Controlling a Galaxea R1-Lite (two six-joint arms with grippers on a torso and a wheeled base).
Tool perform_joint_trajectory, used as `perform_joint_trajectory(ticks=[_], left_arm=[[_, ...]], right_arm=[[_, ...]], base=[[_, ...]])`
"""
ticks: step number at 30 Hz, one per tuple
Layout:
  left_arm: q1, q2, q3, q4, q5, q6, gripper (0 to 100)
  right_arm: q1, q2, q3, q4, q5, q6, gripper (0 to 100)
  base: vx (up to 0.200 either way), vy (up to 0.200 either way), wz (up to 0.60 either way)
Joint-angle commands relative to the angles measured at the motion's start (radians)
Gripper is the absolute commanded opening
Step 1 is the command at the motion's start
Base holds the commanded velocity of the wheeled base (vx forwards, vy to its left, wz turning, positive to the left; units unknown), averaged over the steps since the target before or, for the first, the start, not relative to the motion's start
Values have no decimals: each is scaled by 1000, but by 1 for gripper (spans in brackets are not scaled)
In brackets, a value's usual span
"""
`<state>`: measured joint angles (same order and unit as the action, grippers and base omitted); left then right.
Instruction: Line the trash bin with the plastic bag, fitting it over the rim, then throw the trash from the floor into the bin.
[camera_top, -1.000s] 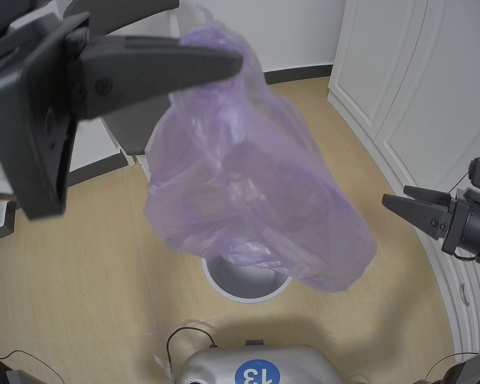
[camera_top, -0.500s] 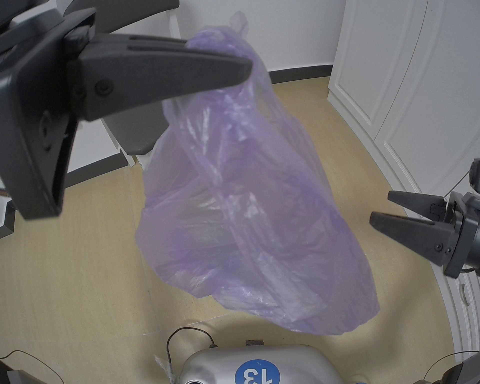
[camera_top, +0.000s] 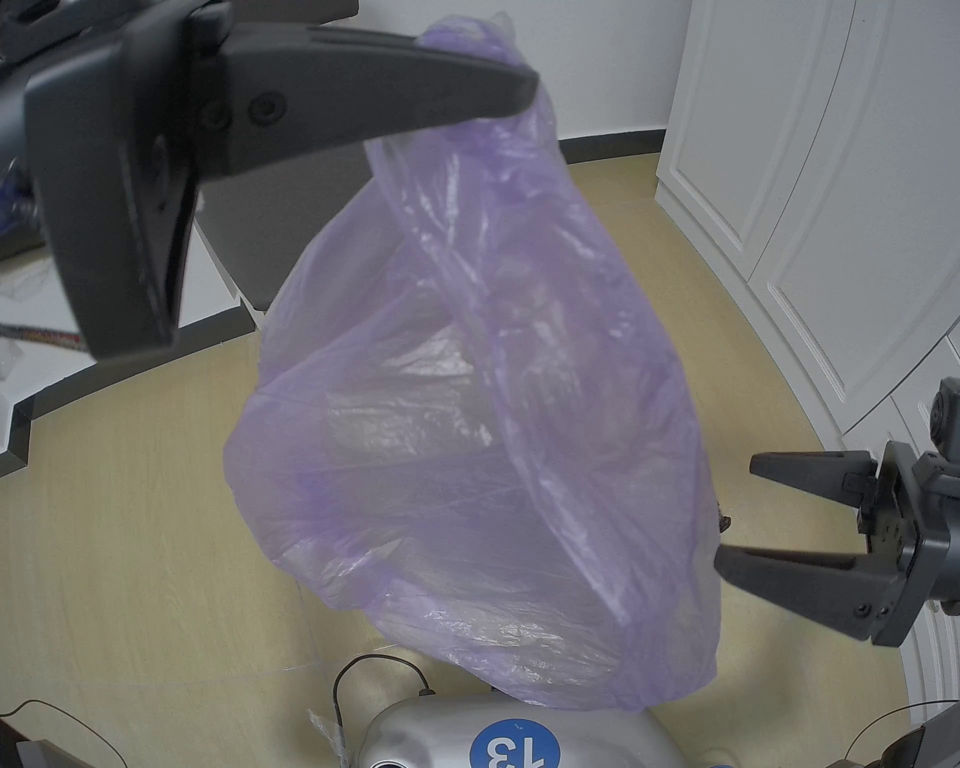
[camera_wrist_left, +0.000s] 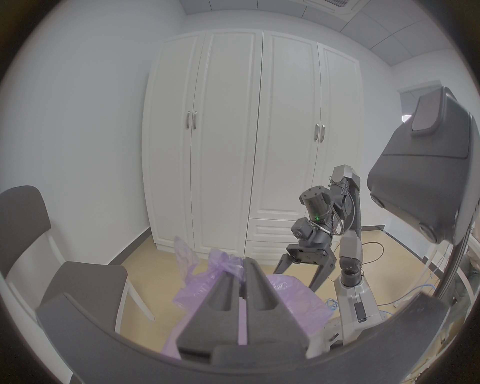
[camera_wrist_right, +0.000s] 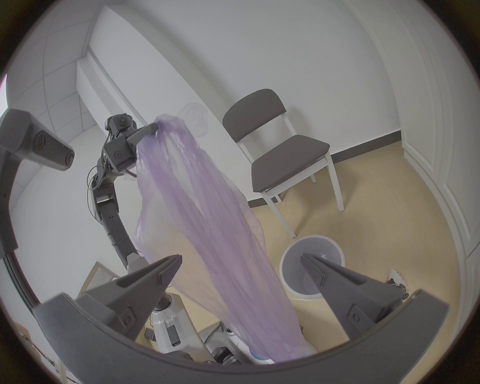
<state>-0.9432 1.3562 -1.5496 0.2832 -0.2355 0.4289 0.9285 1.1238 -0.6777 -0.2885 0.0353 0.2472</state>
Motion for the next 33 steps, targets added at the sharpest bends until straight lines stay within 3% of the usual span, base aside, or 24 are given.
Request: perform_joint_trajectory(ticks=[1,10,14,20,26,33], left_arm=[[-2,9,-14,-2,1,1,0],[0,-15,-3,4,1,1,0],[1,-20,3,7,2,1,0],[15,-12,3,-1,1,1,0],[17,-9,3,-2,-4,1,0],[15,-2,-7,-15,-10,2,0]], right_arm=[[23,25,27,-4,-2,1,100],[6,17,26,-21,-14,6,100],[-149,-16,6,-21,12,1,100],[-412,-12,24,-21,132,4,100],[-536,7,35,-18,161,9,100],[-651,162,26,-12,167,37,100]], base=[[0,0,0],[0,0,0],[0,0,0],[0,0,0],[0,0,0],[0,0,0]])
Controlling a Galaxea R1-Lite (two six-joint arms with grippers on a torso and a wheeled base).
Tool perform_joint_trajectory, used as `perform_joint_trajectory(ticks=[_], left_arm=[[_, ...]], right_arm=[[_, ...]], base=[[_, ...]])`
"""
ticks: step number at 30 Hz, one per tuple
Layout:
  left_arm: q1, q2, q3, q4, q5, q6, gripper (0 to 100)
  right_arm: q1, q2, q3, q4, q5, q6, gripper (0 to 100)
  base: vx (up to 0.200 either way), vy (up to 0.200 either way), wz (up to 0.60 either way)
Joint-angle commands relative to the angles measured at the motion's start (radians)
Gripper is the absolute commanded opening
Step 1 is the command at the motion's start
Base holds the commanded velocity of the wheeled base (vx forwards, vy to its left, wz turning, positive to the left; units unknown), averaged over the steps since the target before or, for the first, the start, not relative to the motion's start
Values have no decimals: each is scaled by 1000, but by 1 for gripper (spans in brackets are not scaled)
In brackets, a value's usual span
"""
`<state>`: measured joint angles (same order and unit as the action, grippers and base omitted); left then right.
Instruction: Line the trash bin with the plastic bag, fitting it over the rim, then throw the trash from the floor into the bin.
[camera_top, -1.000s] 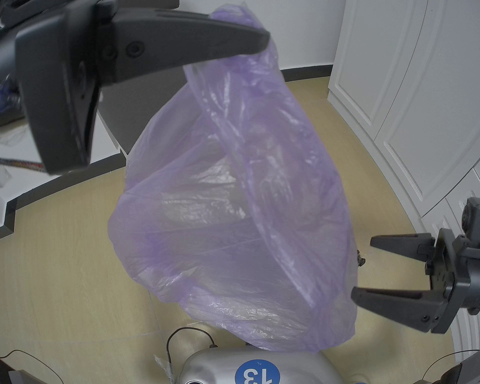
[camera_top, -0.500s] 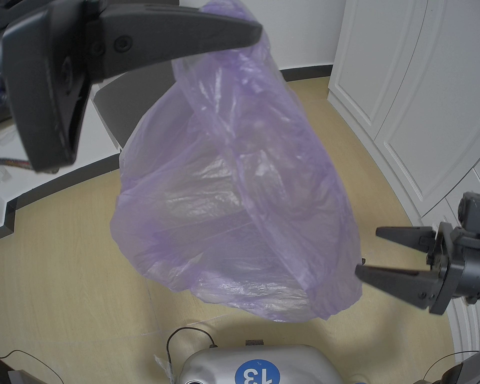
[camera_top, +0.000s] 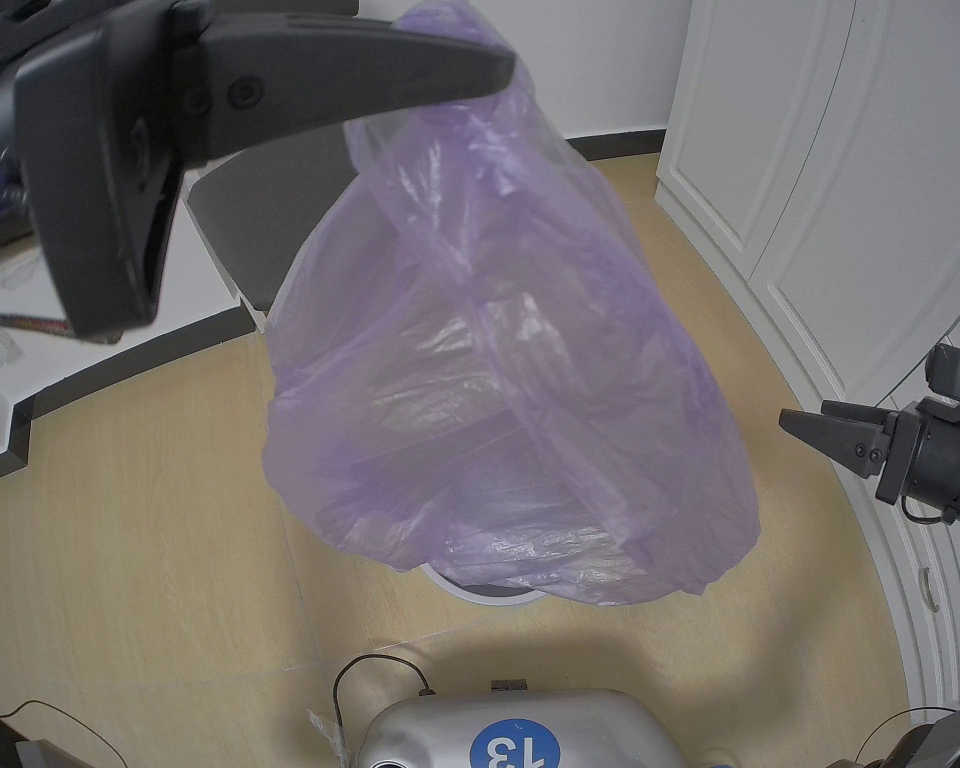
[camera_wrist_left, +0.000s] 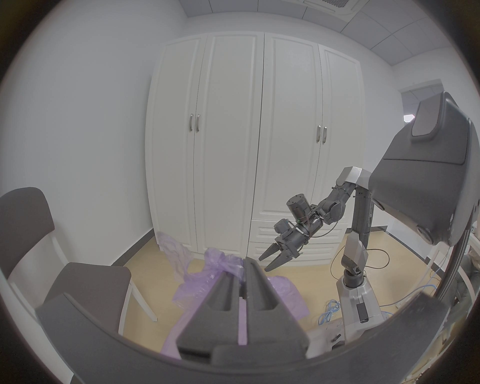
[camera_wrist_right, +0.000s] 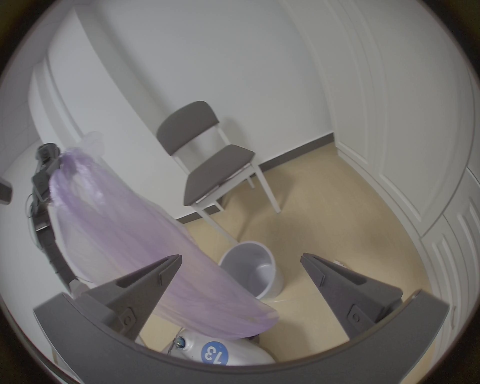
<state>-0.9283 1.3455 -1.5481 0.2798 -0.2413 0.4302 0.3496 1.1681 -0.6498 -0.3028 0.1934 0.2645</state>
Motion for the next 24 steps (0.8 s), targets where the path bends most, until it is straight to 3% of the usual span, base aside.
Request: perform_joint_trajectory(ticks=[1,11,20,24], left_arm=[[0,11,-7,-14,-4,1,0],[-1,24,-15,-27,-4,2,0],[-1,38,-20,-48,-4,4,0],[11,35,-14,-47,-1,2,0]], right_arm=[[-73,133,-2,2,9,22,100],[-27,305,-8,-9,64,18,100],[26,289,10,-4,87,18,100],[57,194,38,14,87,13,100]], base=[[0,0,0],[0,0,0],[0,0,0],[0,0,0]])
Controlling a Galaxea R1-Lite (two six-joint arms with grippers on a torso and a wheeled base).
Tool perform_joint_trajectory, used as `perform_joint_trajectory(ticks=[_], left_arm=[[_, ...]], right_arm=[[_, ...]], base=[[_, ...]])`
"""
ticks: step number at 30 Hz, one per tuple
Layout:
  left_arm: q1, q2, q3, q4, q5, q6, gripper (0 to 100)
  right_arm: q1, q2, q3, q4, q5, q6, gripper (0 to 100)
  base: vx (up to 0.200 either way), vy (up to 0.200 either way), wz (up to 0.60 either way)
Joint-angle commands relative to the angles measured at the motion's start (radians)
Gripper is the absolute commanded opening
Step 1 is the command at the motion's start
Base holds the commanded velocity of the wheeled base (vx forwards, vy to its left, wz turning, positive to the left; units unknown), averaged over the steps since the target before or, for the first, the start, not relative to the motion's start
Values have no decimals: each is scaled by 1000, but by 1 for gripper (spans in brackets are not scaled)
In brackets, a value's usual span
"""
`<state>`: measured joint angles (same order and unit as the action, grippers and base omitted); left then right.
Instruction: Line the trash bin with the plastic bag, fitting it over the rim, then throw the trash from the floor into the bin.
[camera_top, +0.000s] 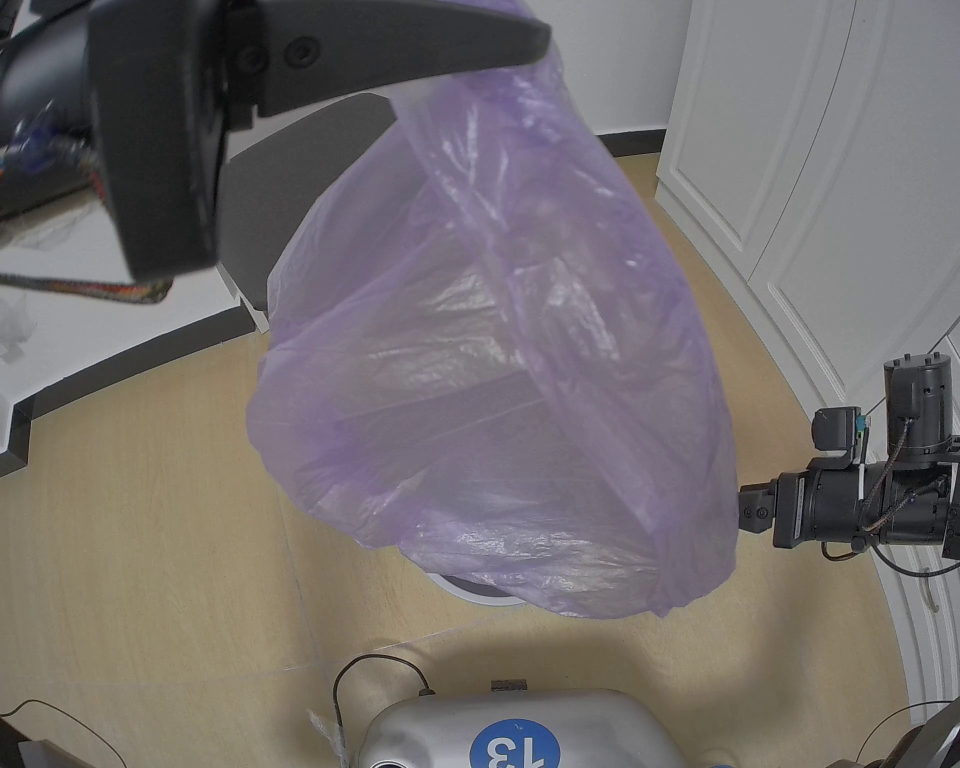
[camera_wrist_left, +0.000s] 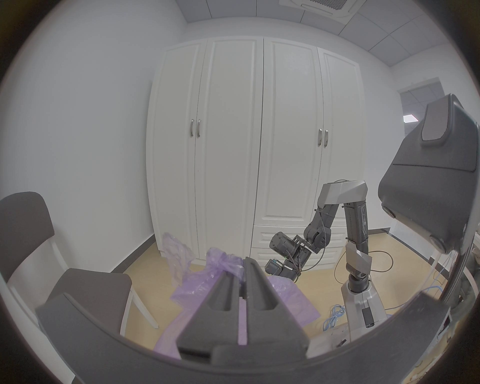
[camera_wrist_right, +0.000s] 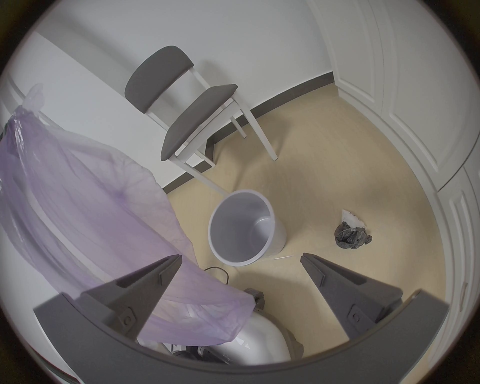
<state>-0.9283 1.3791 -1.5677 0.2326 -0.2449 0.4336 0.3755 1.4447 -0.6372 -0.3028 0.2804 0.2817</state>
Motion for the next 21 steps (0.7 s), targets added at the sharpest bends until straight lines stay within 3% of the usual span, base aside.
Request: perform_joint_trajectory(ticks=[1,14,21], left_arm=[[22,1,5,1,3,-1,0],[52,1,-20,-4,3,-1,0],[42,0,-31,-6,1,-1,0]], right_arm=[[48,-106,37,22,0,-4,100],[264,-208,102,63,-38,-4,100],[276,-145,102,51,-46,-3,100]], base=[[0,0,0],[0,0,0],[0,0,0]])
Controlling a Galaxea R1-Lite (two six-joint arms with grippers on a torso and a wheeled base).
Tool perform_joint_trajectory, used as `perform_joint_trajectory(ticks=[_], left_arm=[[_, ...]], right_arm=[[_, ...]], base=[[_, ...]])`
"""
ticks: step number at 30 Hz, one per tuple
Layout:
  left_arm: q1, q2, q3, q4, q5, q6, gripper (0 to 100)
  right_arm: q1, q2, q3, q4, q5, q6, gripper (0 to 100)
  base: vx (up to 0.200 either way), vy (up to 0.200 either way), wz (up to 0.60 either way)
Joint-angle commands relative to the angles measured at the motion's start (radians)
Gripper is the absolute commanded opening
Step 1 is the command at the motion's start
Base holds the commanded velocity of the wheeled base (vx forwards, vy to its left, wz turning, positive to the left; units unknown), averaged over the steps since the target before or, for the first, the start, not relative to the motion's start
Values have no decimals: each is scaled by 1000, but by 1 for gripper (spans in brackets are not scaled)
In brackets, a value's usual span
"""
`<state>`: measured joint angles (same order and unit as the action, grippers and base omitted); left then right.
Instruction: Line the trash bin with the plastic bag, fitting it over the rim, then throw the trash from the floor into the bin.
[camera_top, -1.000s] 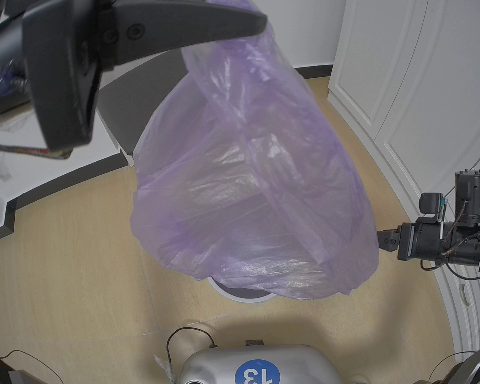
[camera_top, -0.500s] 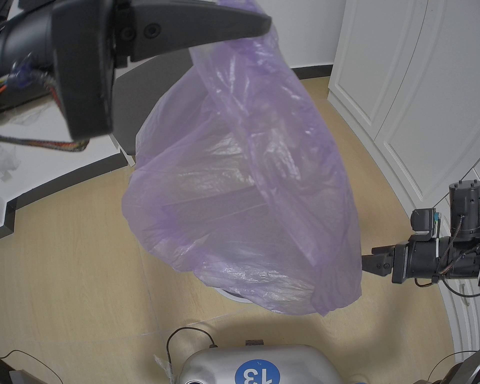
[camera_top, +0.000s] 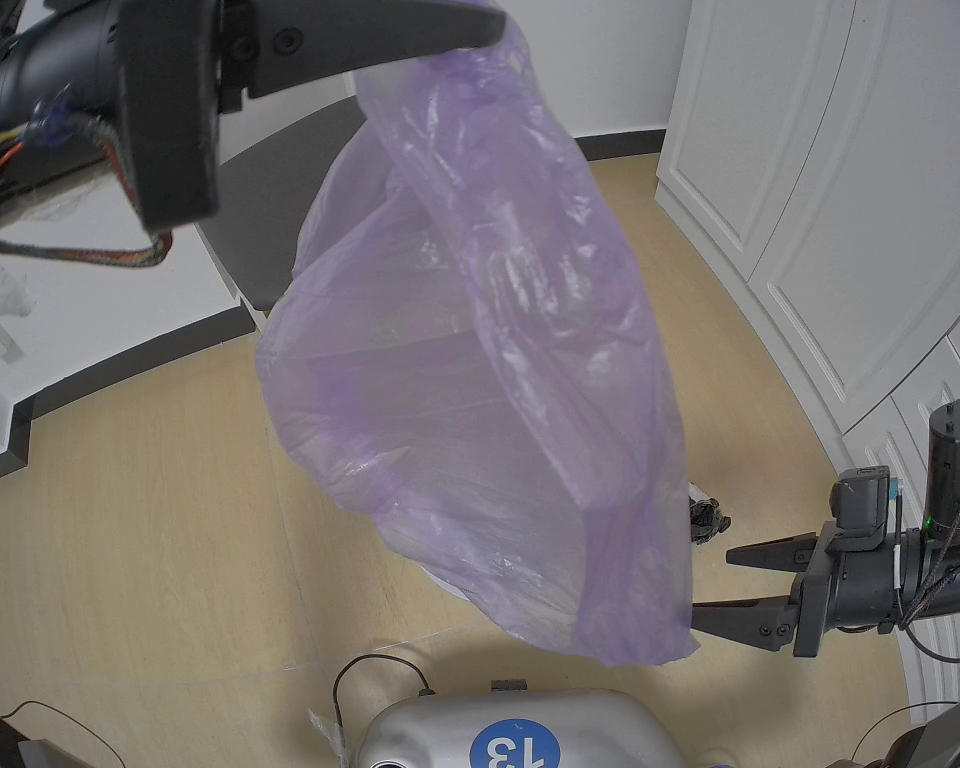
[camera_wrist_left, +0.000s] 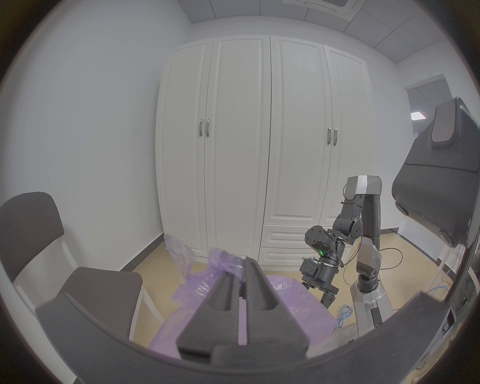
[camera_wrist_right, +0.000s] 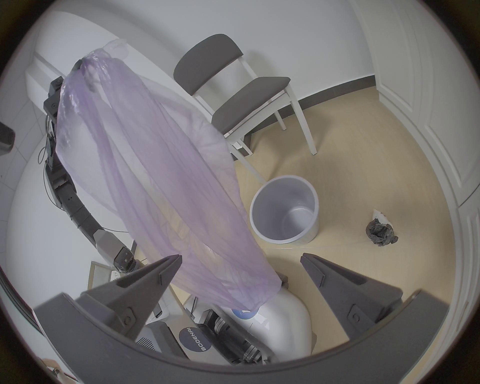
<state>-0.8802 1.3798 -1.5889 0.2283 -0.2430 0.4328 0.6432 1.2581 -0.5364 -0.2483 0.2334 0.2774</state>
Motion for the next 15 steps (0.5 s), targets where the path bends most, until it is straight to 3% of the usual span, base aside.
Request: perform_joint_trajectory(ticks=[1,7,15], left_arm=[[-9,1,-17,0,-1,0,0],[-26,4,-36,0,4,0,0],[-34,7,-36,-1,7,0,0]], right_arm=[[9,58,3,-6,1,2,100],[10,150,3,-60,1,2,100],[53,277,-13,-246,-13,17,100]], base=[[0,0,0],[0,0,0],[0,0,0]])
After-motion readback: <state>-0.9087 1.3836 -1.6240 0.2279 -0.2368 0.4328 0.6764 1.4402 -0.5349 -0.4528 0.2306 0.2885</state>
